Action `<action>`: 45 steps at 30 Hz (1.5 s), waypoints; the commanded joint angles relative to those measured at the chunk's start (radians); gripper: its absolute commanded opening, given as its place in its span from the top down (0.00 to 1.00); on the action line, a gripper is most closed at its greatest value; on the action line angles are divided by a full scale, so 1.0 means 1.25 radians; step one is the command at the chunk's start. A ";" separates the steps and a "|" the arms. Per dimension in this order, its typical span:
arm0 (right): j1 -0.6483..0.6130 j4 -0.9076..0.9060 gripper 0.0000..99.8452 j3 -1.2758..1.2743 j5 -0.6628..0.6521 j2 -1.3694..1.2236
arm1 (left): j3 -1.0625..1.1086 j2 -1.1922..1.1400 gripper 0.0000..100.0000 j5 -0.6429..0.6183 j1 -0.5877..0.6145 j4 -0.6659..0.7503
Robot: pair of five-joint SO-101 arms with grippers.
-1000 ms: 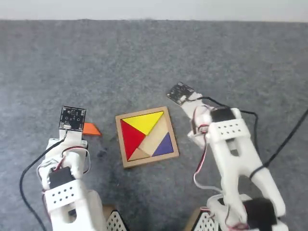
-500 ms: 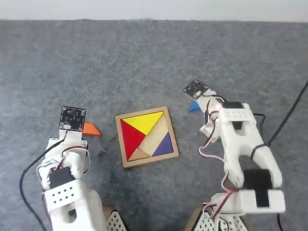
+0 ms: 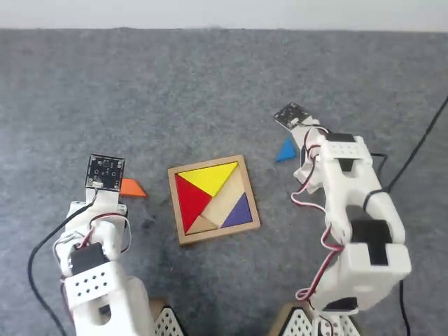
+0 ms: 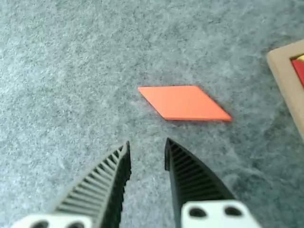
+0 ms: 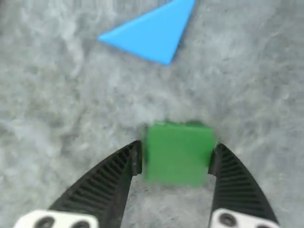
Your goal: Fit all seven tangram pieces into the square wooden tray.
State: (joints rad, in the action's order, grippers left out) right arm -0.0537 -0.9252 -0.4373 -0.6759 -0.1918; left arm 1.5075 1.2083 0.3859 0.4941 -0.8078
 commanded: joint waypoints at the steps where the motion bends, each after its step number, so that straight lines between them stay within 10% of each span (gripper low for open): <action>1: 0.012 -0.015 0.77 0.061 0.007 -0.013 | -0.026 0.017 0.88 -0.005 -0.002 0.010; 30: 0.002 -0.334 0.94 0.312 0.041 0.041 | -0.026 0.017 0.88 -0.005 -0.002 0.007; 45: -0.456 -0.354 0.94 0.199 0.209 0.224 | -0.026 0.017 0.88 -0.005 -0.002 0.009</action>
State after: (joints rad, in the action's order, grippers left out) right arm -0.5079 -1.4484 -0.1488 -0.4611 0.0322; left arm 1.5075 1.2083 0.3859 0.4941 -0.8078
